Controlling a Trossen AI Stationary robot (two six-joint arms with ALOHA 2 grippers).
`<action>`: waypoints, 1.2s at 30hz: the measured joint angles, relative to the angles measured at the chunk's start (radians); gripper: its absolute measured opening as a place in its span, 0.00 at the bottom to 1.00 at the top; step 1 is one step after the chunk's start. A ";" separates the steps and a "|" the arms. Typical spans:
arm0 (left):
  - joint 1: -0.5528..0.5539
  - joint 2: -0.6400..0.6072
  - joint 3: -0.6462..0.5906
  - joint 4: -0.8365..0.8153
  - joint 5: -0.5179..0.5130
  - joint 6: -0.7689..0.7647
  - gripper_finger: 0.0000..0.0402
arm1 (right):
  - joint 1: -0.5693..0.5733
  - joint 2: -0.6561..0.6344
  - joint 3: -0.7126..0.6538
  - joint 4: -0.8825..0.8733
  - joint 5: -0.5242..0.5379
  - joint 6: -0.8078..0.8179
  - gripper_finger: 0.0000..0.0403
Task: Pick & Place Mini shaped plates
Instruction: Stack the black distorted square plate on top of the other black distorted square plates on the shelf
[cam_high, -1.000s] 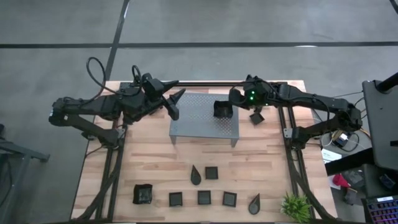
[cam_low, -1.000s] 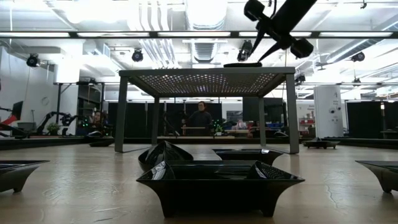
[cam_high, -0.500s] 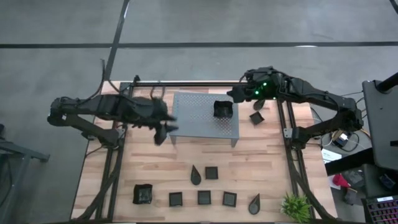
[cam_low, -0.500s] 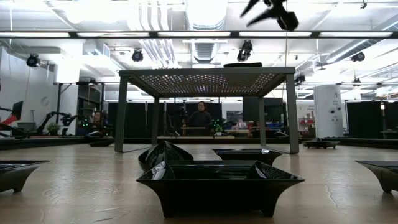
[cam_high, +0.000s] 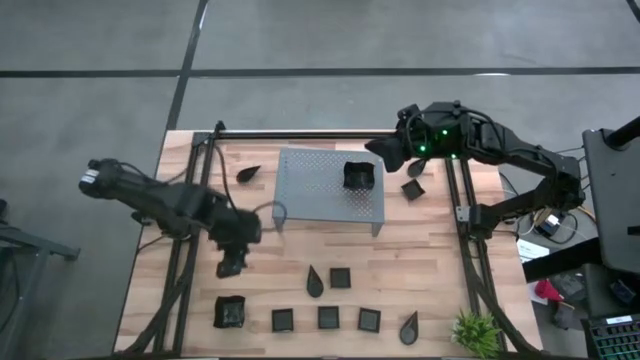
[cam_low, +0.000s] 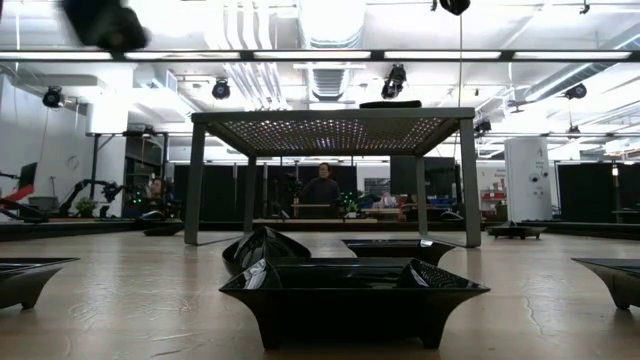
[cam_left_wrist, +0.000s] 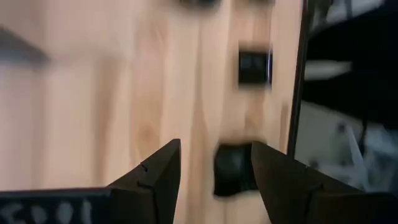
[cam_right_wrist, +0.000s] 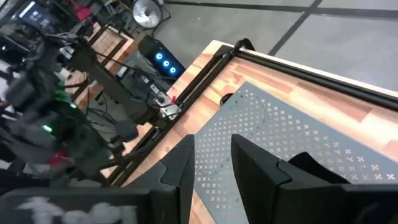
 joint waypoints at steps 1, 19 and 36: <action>-0.020 0.000 -0.034 0.008 0.017 -0.015 0.47 | 0.000 0.000 0.000 0.000 -0.001 0.000 0.25; -0.277 0.000 -0.406 0.388 0.017 -0.141 0.47 | 0.003 0.000 -0.001 0.006 0.000 0.001 0.27; -0.302 0.003 -0.547 0.581 0.030 -0.145 0.47 | 0.002 0.000 -0.002 0.079 0.000 0.008 0.26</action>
